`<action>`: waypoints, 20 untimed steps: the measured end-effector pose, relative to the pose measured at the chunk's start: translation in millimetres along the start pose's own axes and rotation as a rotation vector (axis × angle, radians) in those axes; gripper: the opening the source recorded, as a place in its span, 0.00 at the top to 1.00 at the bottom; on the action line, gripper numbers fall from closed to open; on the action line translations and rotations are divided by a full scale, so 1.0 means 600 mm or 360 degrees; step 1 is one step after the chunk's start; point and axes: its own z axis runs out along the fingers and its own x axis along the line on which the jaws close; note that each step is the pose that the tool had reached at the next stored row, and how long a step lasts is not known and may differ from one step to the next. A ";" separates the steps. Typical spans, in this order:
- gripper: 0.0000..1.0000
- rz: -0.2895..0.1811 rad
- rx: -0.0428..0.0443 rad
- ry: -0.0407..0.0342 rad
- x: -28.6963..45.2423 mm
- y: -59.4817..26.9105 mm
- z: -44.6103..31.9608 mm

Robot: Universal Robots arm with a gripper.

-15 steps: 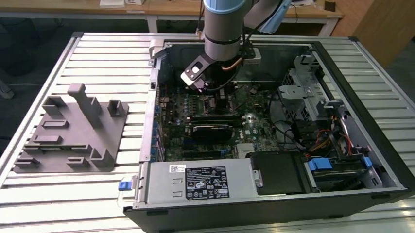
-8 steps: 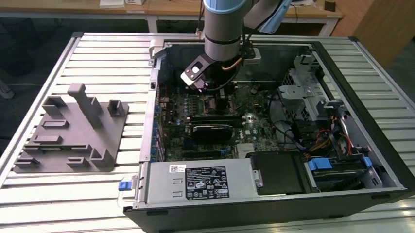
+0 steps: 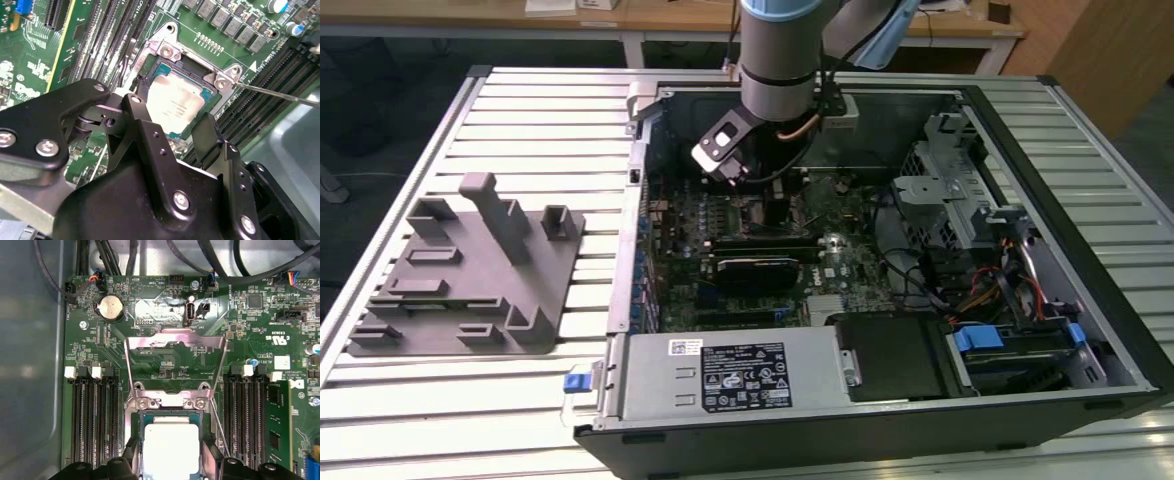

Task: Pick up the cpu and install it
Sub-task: 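Place the cpu into insertion slot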

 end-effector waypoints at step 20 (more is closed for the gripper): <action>0.70 0.0000 0.0000 0.0000 0.000 0.001 -0.011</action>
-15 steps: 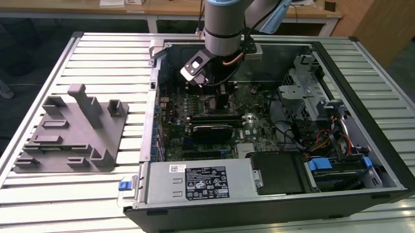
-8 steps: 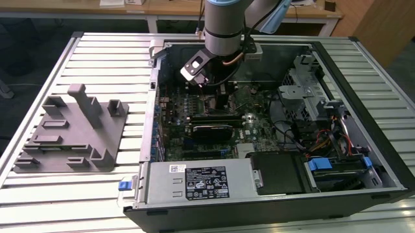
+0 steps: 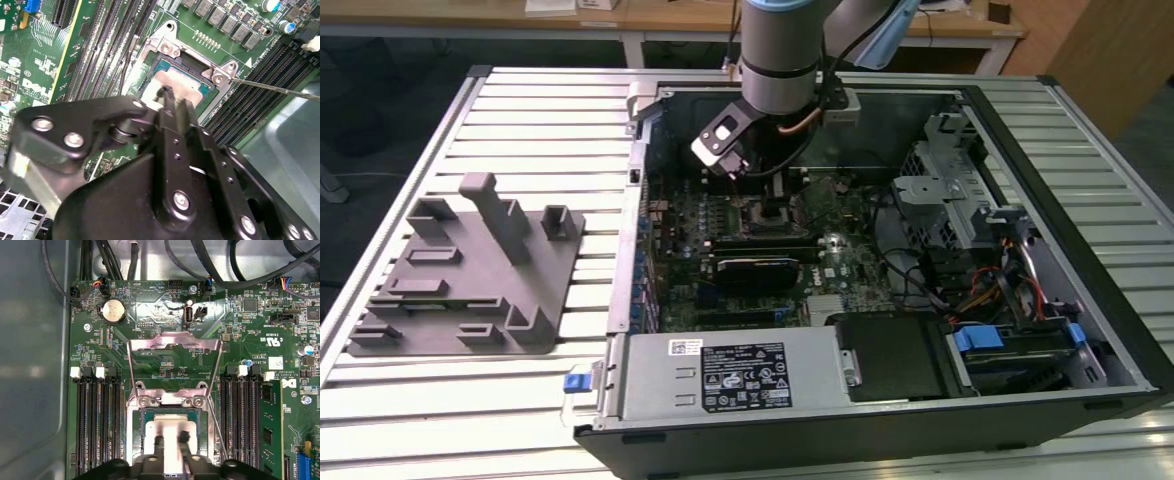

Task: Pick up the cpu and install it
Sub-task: 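Place the cpu into insertion slot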

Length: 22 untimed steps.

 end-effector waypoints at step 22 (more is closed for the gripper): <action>0.89 0.0000 0.0000 0.0000 0.000 0.001 0.010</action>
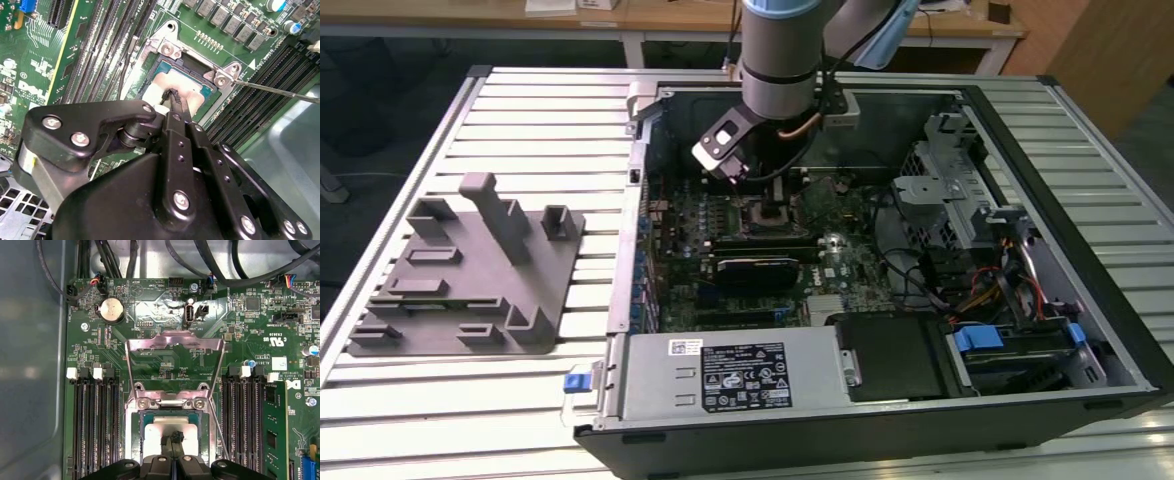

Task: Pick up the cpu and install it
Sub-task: 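Place the cpu into insertion slot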

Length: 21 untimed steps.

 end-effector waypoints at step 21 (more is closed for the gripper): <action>0.89 0.0000 0.0000 0.0001 0.000 0.001 -0.018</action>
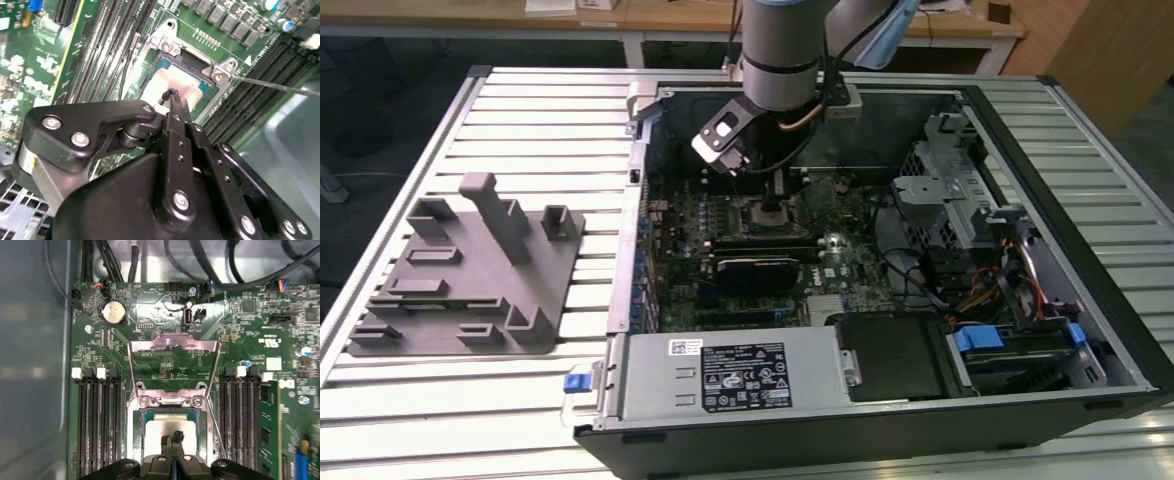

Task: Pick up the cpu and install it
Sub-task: 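Place the cpu into insertion slot, then close the cpu cover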

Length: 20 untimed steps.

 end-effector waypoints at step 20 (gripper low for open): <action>0.89 0.0000 0.0000 0.0000 0.000 0.002 -0.047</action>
